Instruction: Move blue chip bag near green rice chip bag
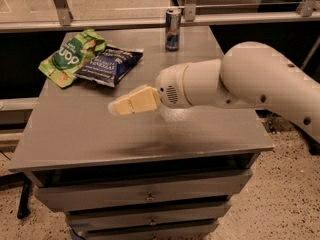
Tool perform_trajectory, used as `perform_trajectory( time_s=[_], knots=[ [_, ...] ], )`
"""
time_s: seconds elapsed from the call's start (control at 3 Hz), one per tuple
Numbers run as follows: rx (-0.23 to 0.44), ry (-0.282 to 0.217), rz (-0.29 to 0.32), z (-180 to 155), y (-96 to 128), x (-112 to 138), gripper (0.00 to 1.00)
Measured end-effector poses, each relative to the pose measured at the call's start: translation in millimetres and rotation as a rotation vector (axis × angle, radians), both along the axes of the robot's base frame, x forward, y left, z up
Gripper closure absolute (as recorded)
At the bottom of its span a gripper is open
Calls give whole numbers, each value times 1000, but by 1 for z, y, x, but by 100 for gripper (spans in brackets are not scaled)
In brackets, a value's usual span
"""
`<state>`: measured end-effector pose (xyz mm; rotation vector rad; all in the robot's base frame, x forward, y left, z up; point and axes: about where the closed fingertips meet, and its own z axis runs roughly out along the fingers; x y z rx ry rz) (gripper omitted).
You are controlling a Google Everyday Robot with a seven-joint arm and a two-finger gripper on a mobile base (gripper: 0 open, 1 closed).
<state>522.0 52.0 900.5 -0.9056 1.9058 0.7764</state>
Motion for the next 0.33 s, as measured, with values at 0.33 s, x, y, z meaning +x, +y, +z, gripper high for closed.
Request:
perform_trajectory(
  time_s=[0.33],
  knots=[
    [-1, 0, 0, 0, 0, 0, 0]
  ],
)
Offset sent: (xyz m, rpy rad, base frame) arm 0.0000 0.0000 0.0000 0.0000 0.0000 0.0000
